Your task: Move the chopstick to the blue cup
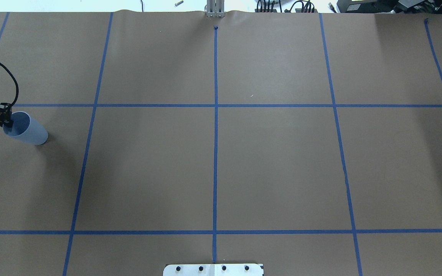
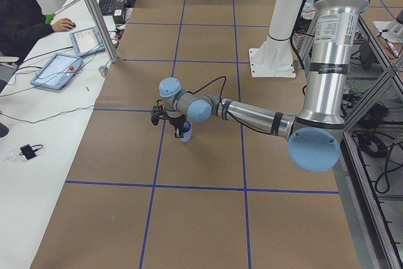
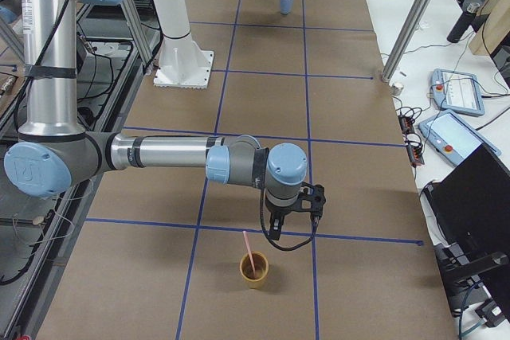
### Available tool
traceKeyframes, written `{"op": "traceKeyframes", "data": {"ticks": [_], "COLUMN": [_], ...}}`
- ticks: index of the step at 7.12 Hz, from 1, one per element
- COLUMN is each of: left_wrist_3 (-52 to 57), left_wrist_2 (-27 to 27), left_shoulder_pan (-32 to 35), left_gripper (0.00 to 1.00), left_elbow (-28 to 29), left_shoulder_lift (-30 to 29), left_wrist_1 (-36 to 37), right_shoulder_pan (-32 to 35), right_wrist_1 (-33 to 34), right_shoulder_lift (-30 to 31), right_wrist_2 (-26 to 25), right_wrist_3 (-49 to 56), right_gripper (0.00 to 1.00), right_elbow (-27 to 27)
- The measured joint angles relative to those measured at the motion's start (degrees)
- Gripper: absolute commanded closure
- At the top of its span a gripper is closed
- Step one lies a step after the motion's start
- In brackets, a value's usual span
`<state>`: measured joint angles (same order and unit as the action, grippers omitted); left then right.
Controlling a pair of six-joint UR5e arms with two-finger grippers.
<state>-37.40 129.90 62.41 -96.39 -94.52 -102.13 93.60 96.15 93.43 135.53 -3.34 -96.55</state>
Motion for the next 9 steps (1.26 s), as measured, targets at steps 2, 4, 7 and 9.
{"op": "traceKeyframes", "data": {"ticks": [2, 4, 7, 9], "left_wrist_3": [-0.37, -2.07, -17.27, -29.86], "left_wrist_2": [2.62, 8.21, 8.7, 5.03], "left_shoulder_pan": [0.25, 1.88, -0.06, -6.02], "left_gripper": [1.0, 1.0, 1.0, 1.0], "left_elbow": [-1.8, -3.24, -2.89, -1.99], "left_shoulder_lift": [0.07, -2.94, -20.68, -30.39], "left_wrist_1": [0.17, 1.99, 13.68, 17.65], "right_shoulder_pan": [0.0, 0.0, 0.02, 0.05], "right_wrist_1": [0.0, 0.0, -0.05, -0.08], "right_shoulder_lift": [-0.08, -0.14, -0.06, 0.02], "right_wrist_2": [-0.02, -0.08, -0.22, -0.34], "right_wrist_3": [0.02, 0.06, 0.08, 0.09], "right_gripper": [0.0, 0.0, 0.0, 0.0], "right_elbow": [0.03, 0.03, -0.09, -0.74]}}
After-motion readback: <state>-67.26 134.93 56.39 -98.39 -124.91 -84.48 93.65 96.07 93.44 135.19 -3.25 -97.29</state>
